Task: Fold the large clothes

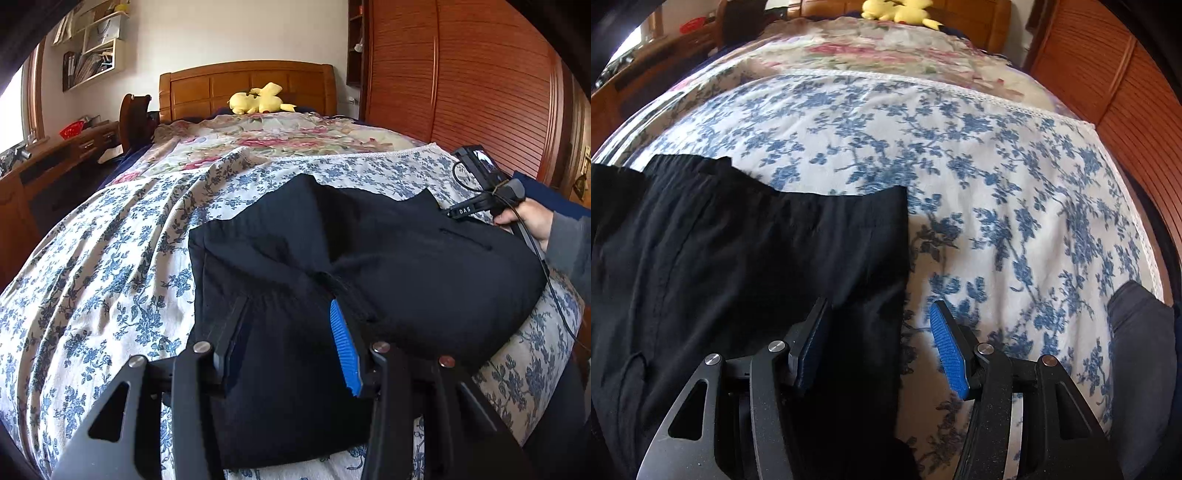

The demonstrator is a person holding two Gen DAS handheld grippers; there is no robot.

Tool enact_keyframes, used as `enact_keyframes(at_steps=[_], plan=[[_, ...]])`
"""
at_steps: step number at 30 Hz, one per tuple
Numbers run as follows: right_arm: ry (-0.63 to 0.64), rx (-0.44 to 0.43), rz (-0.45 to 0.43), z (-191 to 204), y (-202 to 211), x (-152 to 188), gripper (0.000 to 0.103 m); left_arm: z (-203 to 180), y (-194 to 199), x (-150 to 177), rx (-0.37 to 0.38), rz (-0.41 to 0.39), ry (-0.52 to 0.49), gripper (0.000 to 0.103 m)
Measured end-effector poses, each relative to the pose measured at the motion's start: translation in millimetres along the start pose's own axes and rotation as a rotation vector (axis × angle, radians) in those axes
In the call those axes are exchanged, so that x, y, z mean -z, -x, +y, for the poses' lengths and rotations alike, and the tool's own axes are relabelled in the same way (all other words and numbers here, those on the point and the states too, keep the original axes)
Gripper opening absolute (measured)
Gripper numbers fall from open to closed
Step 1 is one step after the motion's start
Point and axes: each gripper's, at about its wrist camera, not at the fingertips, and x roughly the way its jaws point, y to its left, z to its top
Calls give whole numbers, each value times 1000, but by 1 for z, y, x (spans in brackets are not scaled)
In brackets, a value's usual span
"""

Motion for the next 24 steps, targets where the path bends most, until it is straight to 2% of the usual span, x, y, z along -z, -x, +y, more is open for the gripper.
enact_keyframes(at_steps=[1, 3, 5, 7, 10, 13, 17, 20, 22, 24], plan=[[12, -18, 7, 2, 1, 0, 44, 0, 0, 0, 1, 1, 0, 42], [50, -31, 9, 9, 4, 0, 6, 0, 0, 0, 3, 1, 2, 42], [84, -38, -10, 13, 11, -2, 2, 0, 1, 0, 6, 0, 3, 42], [103, -30, -48, 18, 25, -3, 1, 0, 1, 1, 7, -1, 2, 42], [107, -14, -182, 18, 61, -5, 1, -1, 1, 2, 12, 1, -3, 42], [60, 56, -259, 5, 84, -10, 0, -3, 2, 2, 10, -1, -7, 42], [4, 150, -196, -15, 74, -11, 0, -3, 4, 2, 11, -6, -6, 42], [-5, 146, -167, -17, 68, -4, 1, -2, 4, 3, 9, -3, -5, 42], [-19, 158, -157, -20, 70, 1, 6, -2, 4, 3, 7, 0, -5, 42], [-25, 118, -164, -20, 79, 9, 16, -1, 4, 4, 7, 0, -4, 42]])
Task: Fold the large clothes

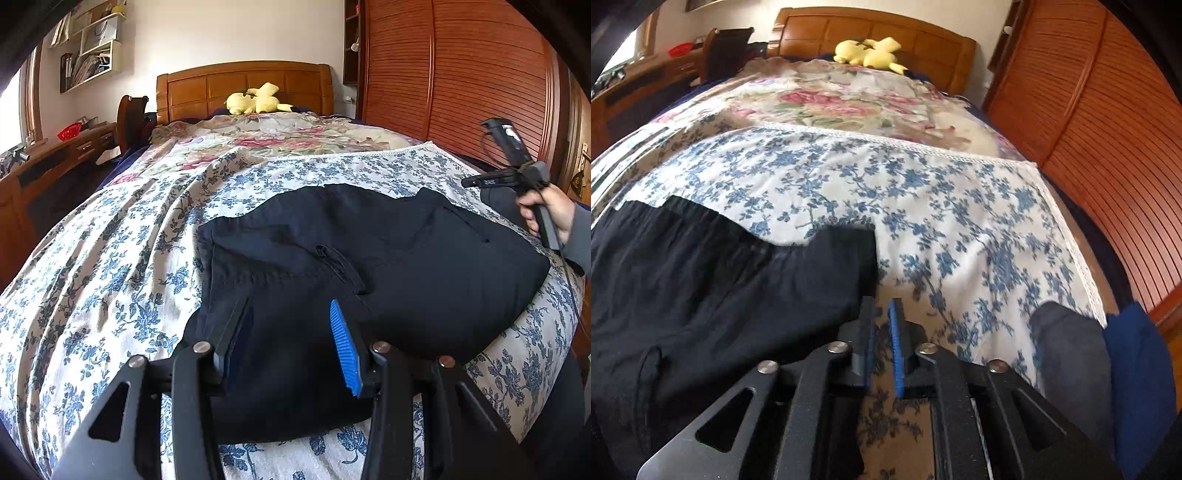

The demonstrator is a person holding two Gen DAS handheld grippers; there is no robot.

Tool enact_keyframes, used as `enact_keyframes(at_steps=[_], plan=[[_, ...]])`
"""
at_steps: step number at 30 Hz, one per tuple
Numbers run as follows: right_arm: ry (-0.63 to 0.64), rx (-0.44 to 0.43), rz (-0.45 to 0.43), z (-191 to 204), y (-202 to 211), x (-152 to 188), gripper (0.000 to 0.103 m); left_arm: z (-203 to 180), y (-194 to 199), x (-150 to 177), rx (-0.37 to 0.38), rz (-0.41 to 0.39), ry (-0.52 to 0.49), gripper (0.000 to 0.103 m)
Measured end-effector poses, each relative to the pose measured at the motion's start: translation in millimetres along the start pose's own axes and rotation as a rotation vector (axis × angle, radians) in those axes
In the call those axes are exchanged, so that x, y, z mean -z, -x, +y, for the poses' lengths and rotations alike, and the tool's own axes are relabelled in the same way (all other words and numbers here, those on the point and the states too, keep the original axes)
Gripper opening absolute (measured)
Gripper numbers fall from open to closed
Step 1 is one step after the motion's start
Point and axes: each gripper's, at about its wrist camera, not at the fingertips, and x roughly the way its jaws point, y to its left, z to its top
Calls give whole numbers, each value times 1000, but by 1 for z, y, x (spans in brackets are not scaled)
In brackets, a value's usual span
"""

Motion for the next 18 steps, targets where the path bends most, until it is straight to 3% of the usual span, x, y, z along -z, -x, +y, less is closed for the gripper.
enact_keyframes(at_steps=[1, 3, 12, 18], plan=[[-1, -17, -5, 1, 4, 2, 21, 0, 0, 0, 0, -1, 0, 42], [11, -59, -21, 7, 18, 12, 41, 0, 0, 0, -3, -1, 0, 42], [74, -207, -42, 43, 81, 80, 53, 1, 3, 2, -11, -1, 4, 42], [72, -229, -12, 51, 97, 113, 60, 1, 7, 8, -29, 1, 9, 42]])
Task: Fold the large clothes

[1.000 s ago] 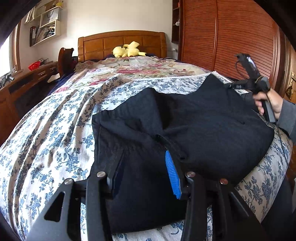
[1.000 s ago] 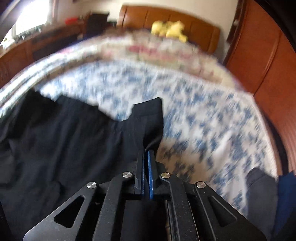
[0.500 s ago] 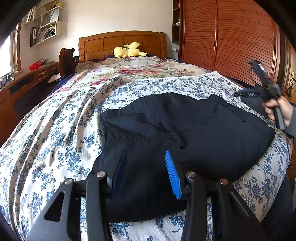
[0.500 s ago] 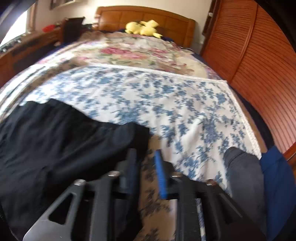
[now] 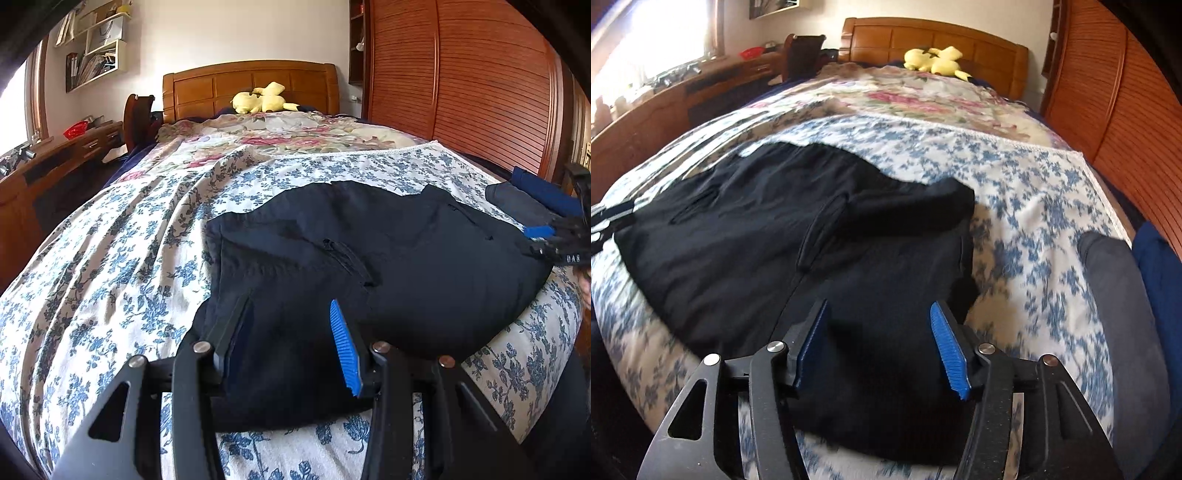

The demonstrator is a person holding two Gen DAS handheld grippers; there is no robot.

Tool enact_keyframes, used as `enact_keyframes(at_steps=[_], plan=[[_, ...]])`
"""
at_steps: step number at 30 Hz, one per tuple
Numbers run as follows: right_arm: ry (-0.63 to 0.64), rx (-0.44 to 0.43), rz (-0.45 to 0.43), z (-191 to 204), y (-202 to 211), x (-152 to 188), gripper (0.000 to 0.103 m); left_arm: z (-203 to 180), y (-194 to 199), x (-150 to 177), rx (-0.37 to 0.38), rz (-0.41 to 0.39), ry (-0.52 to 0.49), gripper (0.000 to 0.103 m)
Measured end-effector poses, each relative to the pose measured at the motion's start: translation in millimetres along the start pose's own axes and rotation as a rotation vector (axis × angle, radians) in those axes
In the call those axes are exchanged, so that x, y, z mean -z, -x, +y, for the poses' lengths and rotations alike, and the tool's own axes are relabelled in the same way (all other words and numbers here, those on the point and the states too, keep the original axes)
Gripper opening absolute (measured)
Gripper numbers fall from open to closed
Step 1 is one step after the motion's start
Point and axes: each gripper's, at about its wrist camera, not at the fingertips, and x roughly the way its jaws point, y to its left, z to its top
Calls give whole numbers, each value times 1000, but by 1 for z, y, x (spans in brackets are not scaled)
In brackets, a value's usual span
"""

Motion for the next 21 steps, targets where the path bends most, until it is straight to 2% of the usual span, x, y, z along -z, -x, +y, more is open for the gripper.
enact_keyframes(at_steps=[4, 7, 10, 21], plan=[[-3, 47, 17, -3, -3, 18, 69, 7, 3, 5, -18, 4, 22, 42], [-58, 45, 43, -13, -8, 27, 78, 14, 6, 10, -33, 12, 42, 42], [-110, 11, 59, -19, -6, 34, 79, 19, 13, 16, -40, 6, 63, 42], [-108, -25, 102, -14, -11, 50, 80, 27, 17, 28, -60, 16, 94, 42]])
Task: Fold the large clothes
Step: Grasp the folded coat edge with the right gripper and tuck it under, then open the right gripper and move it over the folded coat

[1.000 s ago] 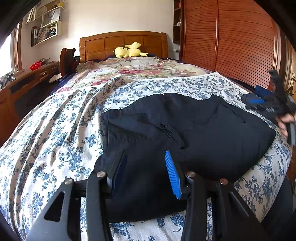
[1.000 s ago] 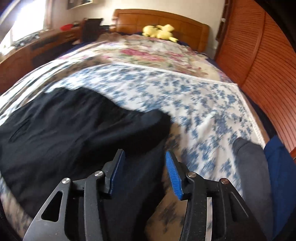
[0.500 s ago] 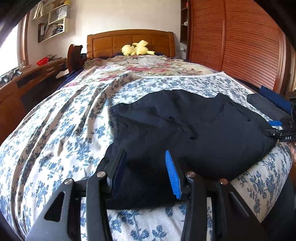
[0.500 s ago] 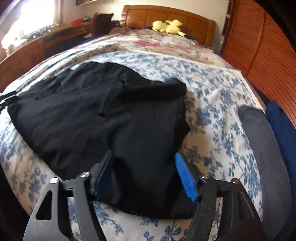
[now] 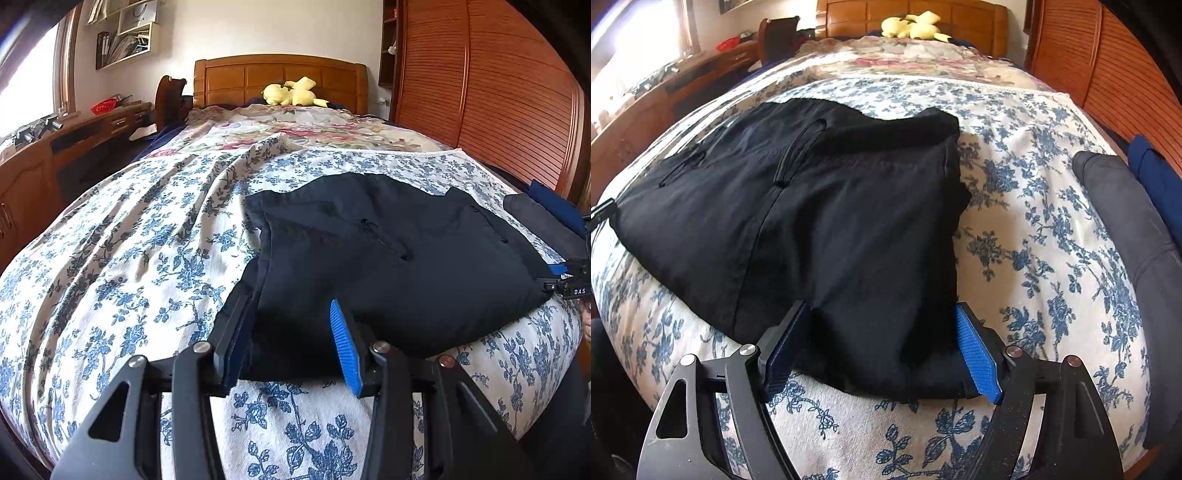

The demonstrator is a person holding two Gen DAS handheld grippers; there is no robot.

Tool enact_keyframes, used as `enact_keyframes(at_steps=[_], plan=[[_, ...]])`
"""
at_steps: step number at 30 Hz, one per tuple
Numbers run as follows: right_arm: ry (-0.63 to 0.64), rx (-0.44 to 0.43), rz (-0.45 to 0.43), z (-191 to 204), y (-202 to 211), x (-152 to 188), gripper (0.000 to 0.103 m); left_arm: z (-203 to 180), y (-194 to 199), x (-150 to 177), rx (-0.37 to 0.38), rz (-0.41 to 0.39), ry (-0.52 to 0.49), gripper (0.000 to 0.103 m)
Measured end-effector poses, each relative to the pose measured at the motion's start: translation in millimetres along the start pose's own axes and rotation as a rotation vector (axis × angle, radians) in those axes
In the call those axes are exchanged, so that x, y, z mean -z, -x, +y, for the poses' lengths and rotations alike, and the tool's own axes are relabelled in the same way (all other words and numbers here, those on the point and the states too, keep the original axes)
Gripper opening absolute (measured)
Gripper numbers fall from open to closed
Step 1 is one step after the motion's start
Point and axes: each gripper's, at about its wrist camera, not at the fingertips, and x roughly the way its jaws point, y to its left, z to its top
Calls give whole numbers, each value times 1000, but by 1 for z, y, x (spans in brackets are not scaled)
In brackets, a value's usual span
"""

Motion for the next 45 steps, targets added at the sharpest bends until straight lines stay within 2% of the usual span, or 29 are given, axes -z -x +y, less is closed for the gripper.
enact_keyframes(at_steps=[4, 7, 8, 9, 12, 15, 20, 24, 30, 32, 33, 34, 35, 36, 39, 42, 45], plan=[[-10, -30, 7, -2, -3, 1, 77, 1, -1, 1, -4, 4, 1, 42], [12, -58, 2, 0, -2, 2, 55, 2, -1, 3, -5, 7, 3, 42], [23, -55, -1, 1, -1, 2, 41, 2, -1, 3, -4, 7, 4, 42], [33, -57, -4, 1, 1, 2, 30, 2, -1, 3, -4, 6, 4, 42], [53, -71, -29, -1, 10, 2, 14, 1, 0, 3, -2, 0, 4, 42], [94, -56, -66, 2, 24, 1, 6, 0, 4, 3, 7, -13, 4, 42], [120, -31, -104, -3, 49, -2, 1, -2, 13, 2, 35, -35, 10, 42], [125, 52, -114, -20, 66, -3, 1, -9, 17, 3, 58, -42, 1, 42], [119, 110, -53, -34, 60, 3, 3, -20, 18, 6, 85, -33, -14, 42], [121, 147, -64, -32, 63, 2, 12, -24, 18, 9, 91, -28, -20, 42], [118, 167, -75, -30, 66, 2, 27, -25, 18, 10, 92, -25, -22, 42], [115, 169, -87, -29, 68, 0, 37, -27, 17, 12, 91, -22, -25, 42], [111, 168, -104, -27, 70, -2, 53, -28, 15, 13, 88, -15, -27, 42], [112, 173, -119, -24, 72, -5, 58, -29, 15, 14, 84, -11, -26, 42], [138, 183, -157, -9, 72, -18, 59, -29, 11, 17, 75, 5, -14, 42], [138, 129, -187, 7, 66, -30, 59, -29, 7, 20, 66, 19, 1, 42], [158, 38, -203, 34, 51, -42, 59, -30, 4, 23, 52, 31, 13, 42]])
